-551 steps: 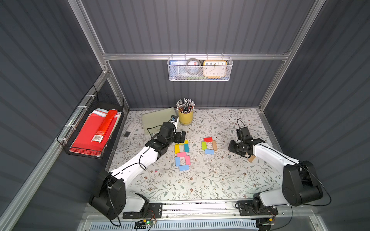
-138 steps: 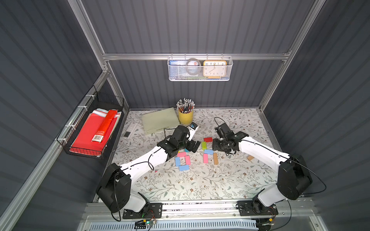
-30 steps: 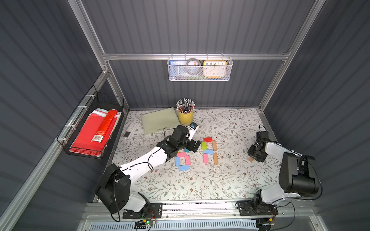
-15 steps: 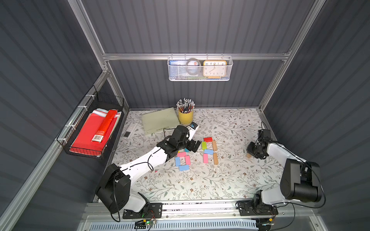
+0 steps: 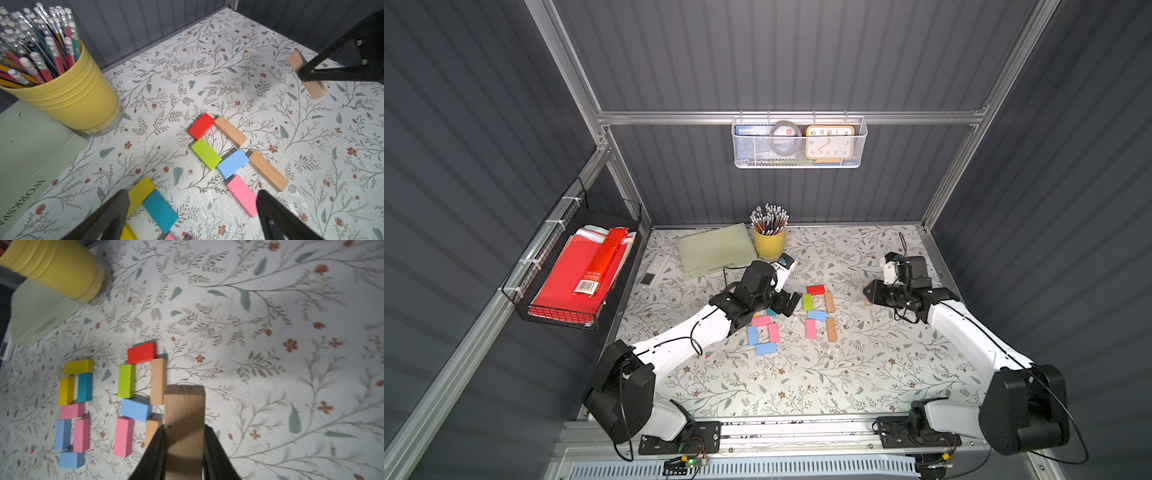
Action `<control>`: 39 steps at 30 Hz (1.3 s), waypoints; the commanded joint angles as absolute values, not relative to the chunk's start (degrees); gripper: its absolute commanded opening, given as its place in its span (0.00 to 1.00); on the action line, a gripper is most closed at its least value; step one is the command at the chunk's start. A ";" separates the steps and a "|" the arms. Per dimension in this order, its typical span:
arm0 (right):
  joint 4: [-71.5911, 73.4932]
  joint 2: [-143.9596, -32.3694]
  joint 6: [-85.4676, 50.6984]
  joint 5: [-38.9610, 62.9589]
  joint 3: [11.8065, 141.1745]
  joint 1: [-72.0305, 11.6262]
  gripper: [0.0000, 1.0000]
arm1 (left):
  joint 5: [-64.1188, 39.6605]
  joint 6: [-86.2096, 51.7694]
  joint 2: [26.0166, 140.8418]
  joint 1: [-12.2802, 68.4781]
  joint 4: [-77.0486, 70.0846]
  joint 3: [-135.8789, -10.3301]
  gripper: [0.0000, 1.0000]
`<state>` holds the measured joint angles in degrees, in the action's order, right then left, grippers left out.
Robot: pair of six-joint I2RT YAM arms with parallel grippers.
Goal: Assemble the number 8 with building blocks
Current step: Pick up the building block from the center of the board, then assemble the building block at the center of the board.
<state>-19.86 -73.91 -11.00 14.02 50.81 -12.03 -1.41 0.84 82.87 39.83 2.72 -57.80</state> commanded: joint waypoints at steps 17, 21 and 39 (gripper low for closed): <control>-25.77 -68.42 31.17 16.26 49.56 -35.21 0.09 | 8.45 -3.68 78.42 40.08 3.27 -55.66 0.99; -30.04 -71.16 35.69 13.05 50.01 -38.30 0.09 | 10.79 -4.30 77.54 40.07 3.17 -55.13 0.99; -32.12 -83.45 51.07 0.85 48.90 -49.97 0.08 | 13.12 -4.75 76.86 40.08 2.86 -54.58 0.99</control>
<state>-30.41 -81.43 47.55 3.57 48.31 -48.84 12.25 -3.73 78.74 39.83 2.72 -55.09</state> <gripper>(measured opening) 0.283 0.993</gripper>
